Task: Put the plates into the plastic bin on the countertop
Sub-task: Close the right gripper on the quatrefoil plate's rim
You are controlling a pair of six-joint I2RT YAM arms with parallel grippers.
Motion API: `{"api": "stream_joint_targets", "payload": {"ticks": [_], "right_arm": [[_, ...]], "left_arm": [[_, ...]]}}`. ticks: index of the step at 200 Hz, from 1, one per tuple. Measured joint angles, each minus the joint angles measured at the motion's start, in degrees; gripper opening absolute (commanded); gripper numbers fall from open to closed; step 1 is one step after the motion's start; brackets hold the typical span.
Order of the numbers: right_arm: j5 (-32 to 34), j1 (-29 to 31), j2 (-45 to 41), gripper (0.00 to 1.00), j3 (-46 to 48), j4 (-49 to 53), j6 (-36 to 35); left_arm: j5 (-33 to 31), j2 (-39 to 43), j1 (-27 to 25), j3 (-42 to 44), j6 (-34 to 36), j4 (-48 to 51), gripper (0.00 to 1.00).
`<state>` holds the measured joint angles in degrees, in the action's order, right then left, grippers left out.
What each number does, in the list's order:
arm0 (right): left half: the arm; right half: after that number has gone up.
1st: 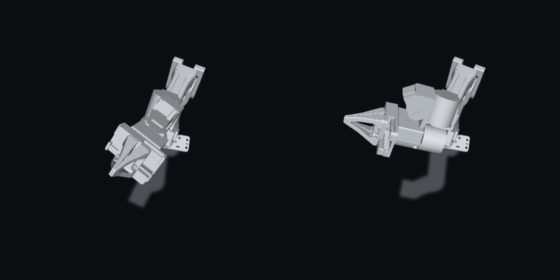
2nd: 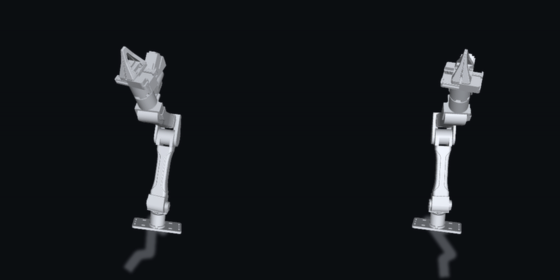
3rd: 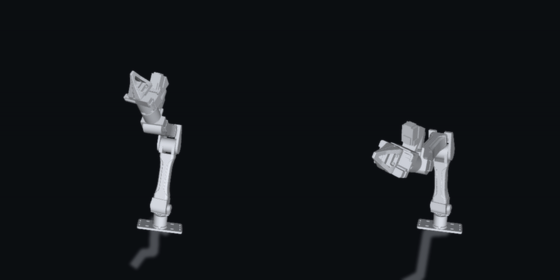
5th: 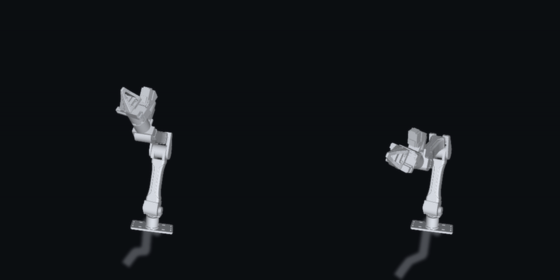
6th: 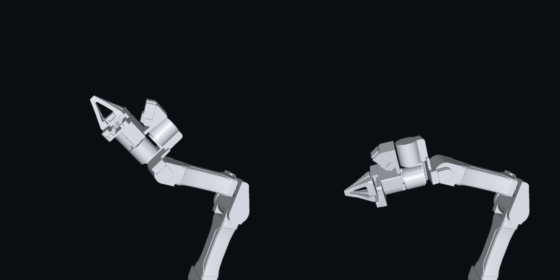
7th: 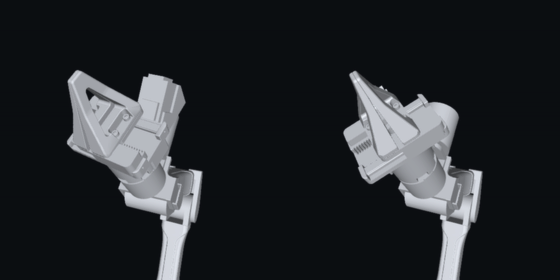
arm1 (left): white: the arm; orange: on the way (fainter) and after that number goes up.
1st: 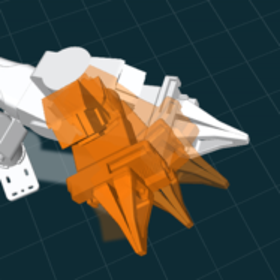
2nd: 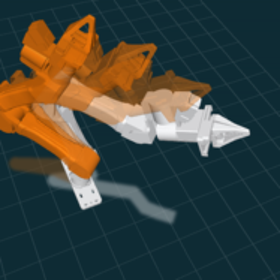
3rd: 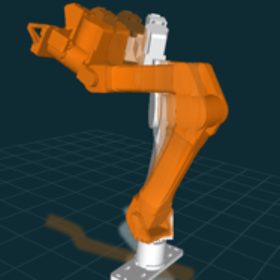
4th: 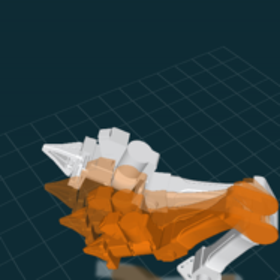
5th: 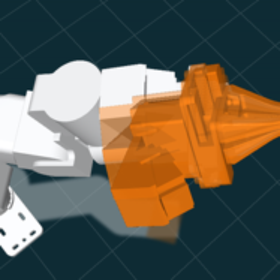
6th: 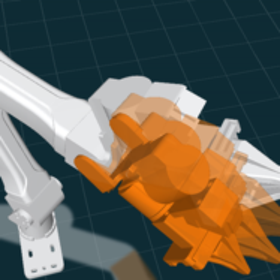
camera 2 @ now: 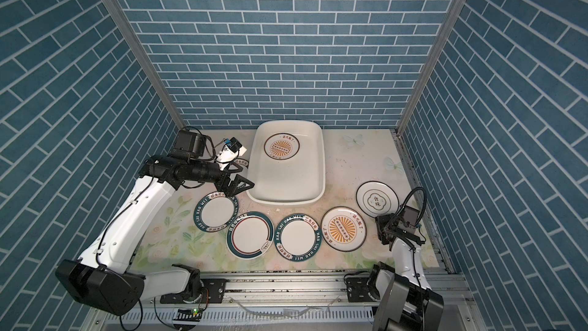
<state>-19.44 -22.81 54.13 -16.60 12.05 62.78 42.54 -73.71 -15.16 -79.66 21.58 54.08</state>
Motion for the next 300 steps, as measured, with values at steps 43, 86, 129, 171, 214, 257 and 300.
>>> {"api": "stream_joint_targets", "payload": {"ticks": [43, 86, 129, 171, 214, 257, 300], "right_arm": [[-0.52, -0.76, 0.74, 0.40, 0.35, -2.89, 0.00], [-0.96, -1.11, 3.04, 0.38, 0.94, -5.64, 0.20], [-0.98, -1.38, 4.44, 0.35, 1.16, -7.89, 0.44], [-1.27, -1.73, 5.55, 0.31, 1.84, -10.73, 0.46], [-1.42, -2.12, 6.56, 0.25, 2.34, -12.87, 0.46], [-1.62, -2.40, 7.56, 0.19, 2.75, -14.78, 0.48], [-2.10, -2.67, 7.61, 0.10, 3.45, -16.50, 1.75]], "left_arm": [[0.04, 0.09, 0.00, 0.00, -0.04, -0.31, 1.00], [0.17, 0.09, -0.04, 0.00, -0.15, -0.55, 1.00], [0.17, 0.09, -0.04, 0.00, -0.15, -0.96, 1.00], [0.17, 0.09, -0.04, 0.00, -0.20, -1.29, 1.00], [0.17, 0.09, -0.04, 0.00, -0.26, -1.31, 0.99], [0.20, 0.09, -0.04, 0.00, -0.46, -1.60, 1.00], [0.20, 0.09, -0.07, 0.00, -0.74, -1.77, 0.99]]}}
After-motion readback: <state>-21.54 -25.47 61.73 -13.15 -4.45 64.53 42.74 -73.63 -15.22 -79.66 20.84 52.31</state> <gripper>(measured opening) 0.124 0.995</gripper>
